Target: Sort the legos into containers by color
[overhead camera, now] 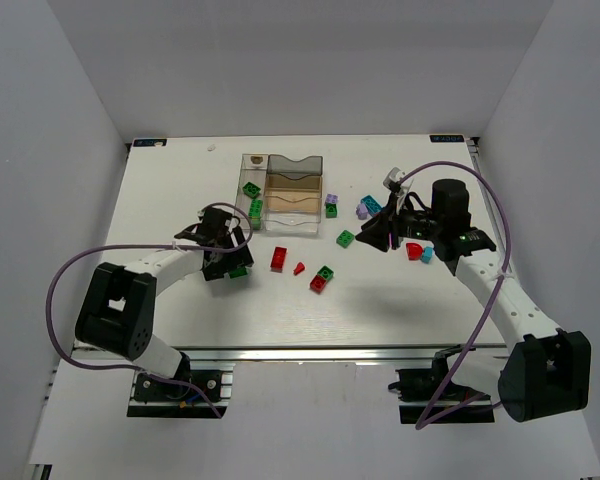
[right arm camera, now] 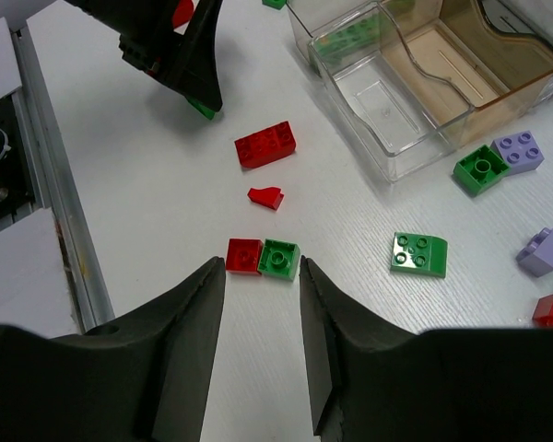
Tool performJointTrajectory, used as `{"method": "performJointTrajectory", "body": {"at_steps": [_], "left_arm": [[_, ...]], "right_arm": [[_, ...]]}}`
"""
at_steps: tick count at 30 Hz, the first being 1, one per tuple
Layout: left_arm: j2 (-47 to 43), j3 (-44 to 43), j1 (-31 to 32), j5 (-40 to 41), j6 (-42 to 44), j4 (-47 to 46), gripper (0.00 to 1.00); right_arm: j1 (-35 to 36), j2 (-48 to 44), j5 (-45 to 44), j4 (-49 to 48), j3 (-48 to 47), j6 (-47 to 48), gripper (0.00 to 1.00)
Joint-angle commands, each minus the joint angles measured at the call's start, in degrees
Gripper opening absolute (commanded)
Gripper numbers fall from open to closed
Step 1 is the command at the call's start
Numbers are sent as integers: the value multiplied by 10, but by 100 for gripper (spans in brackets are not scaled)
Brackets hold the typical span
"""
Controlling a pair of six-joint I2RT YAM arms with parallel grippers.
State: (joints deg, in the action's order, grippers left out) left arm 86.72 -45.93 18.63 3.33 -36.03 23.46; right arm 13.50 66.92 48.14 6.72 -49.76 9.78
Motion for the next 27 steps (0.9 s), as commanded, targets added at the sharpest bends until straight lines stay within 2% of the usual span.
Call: {"method": "performJointTrajectory", "body": {"at_steps": [1,3,7,13,14,18,23,27], "left_arm": [[2,-14,4,-17,2,-11,87],[3,-13,4,-18,6,-7,83],[-1,-8,4,-26,10,-4,69],[-20,-13,4,-32,20,7,43],[-25,-22,4,-27,27,11,36],[-43,-69,4,-2,49,17,19],[-25,-155,-4,-24,108,-8,11],[51,-253,-9,9,121,-15,11]], "right_arm": [[-2,2,6,-1,-4,15,44],[-4,1,7,1,-5,16,44],[-1,2,8,3,-7,17,44],[-1,3,9,6,-7,18,44],[-2,2,9,6,-7,18,44],[-3,1,10,5,-7,18,43],[-1,-1,10,5,-7,18,43],[-2,-4,9,6,-7,18,43]]}}
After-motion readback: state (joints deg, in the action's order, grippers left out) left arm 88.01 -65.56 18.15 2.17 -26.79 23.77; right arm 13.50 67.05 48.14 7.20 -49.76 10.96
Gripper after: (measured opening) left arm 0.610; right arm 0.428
